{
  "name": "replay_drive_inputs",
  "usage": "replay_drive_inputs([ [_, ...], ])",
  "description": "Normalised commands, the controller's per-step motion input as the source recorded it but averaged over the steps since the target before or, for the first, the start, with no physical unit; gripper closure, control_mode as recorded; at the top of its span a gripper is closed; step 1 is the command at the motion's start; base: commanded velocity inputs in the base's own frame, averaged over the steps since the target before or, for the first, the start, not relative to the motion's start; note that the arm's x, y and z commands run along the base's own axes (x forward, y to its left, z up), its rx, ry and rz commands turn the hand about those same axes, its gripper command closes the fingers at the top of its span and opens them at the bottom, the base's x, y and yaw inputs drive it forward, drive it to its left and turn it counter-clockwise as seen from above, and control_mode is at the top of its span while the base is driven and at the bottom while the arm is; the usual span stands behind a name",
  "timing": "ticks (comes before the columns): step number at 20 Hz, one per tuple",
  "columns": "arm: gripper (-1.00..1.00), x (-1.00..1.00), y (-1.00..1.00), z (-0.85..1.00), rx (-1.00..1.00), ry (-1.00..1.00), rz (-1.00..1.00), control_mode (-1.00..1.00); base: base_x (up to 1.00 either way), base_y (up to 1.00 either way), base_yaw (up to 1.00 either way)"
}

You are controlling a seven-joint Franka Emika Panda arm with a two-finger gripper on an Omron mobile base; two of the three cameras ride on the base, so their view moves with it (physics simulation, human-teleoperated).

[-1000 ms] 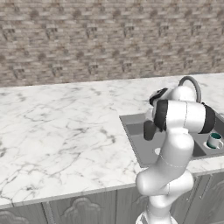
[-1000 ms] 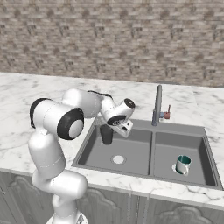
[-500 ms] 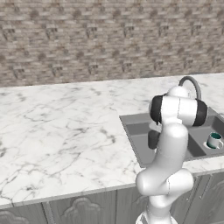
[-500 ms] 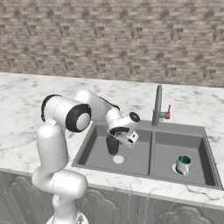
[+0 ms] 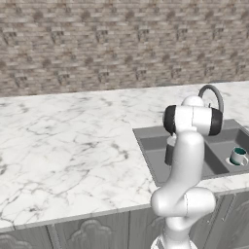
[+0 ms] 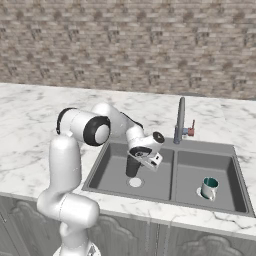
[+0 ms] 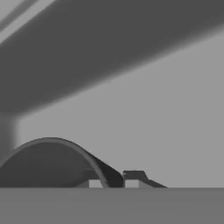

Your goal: Move any existing items from the left basin to the right basin for drying. Then move the glass cup from the counter to the left basin of the sink for washing.

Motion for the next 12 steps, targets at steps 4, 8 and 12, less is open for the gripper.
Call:
replay_drive_inputs([
  [4, 1.0, 0.06, 0.0, -0.17, 0.0, 0.0, 0.0, -1.0, 0.0, 0.0, 0.0],
  [8, -1.0, 0.0, 0.01, 0.07, 0.0, 0.0, 0.0, -1.0, 0.0, 0.0, 0.0],
  [12, -1.0, -0.07, 0.05, 0.18, 0.0, 0.0, 0.0, -1.0, 0.0, 0.0, 0.0],
])
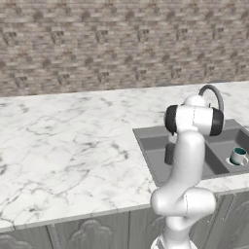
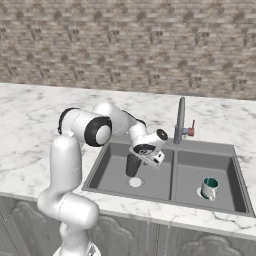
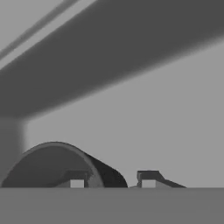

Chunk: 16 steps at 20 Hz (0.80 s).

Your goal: Move any existing items from the left basin to the right basin for drying. Then move the glass cup from the counter to the left basin of the sink for washing.

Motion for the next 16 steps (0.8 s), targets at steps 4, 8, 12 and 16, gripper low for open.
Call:
replay_drive_inputs([
  [4, -1.0, -0.21, 0.05, 0.42, -0.02, -0.01, 0.0, -1.0, 0.0, 0.0, 0.0],
  [8, -1.0, -0.33, 0.05, 0.65, -0.06, -0.07, -0.01, -1.0, 0.0, 0.0, 0.0],
  [12, -1.0, -0.32, 0.19, 0.89, -0.1, -0.09, -0.01, -1.0, 0.0, 0.0, 0.0],
  [16, -1.0, -0.28, 0.46, 0.99, -0.16, -0.12, 0.0, -1.0, 0.0, 0.0, 0.0],
])
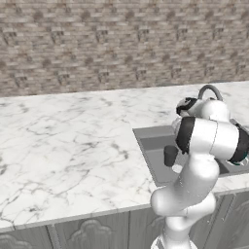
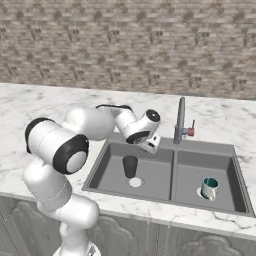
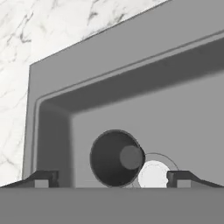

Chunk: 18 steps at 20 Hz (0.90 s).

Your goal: Move any existing items from the left basin to the right basin for drying. Then move the glass cup from the counter to the left basin of the sink for washing.

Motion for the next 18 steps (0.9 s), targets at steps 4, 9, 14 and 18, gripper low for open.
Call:
replay_drive_inputs([
  [4, -1.0, -0.27, 0.62, 0.97, -0.17, -0.11, 0.0, -1.0, 0.0, 0.0, 0.0],
  [9, -1.0, -0.06, 0.75, 0.67, -0.14, -0.05, 0.0, -1.0, 0.0, 0.0, 0.0],
  [14, -1.0, -0.02, 0.7, 0.49, -0.13, -0.02, 0.0, -1.0, 0.0, 0.0, 0.0],
  [18, -1.0, -0.13, 0.51, 0.25, -0.06, 0.0, 0.0, -1.0, 0.0, 0.0, 0.0],
])
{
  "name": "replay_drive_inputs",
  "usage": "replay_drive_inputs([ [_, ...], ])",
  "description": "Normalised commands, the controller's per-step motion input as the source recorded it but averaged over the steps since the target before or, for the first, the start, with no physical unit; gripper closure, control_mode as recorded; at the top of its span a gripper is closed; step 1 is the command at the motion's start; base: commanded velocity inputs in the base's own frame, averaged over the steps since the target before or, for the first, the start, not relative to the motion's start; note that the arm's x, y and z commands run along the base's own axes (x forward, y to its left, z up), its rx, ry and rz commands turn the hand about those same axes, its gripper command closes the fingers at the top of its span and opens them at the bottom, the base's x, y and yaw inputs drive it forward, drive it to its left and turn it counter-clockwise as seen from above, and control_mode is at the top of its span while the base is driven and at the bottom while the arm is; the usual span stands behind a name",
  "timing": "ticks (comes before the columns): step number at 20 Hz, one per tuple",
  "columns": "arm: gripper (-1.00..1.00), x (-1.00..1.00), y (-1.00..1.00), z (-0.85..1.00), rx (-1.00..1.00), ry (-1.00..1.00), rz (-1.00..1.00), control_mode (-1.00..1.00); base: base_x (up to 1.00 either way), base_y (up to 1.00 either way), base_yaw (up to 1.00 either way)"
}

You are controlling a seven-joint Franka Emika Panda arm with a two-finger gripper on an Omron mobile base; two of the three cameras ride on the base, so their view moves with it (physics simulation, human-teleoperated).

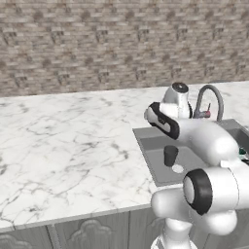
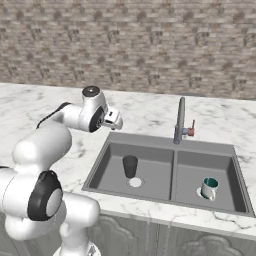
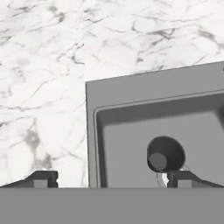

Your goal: Move any existing items from the left basin to the right basin for drying. Then move the glass cup from the counter to the left basin of the sink for washing.

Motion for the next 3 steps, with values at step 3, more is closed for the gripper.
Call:
replay_drive_inputs([
  [3, -1.0, -0.21, 0.26, 0.03, 0.0, 0.0, 0.0, -1.0, 0.0, 0.0, 0.0],
])
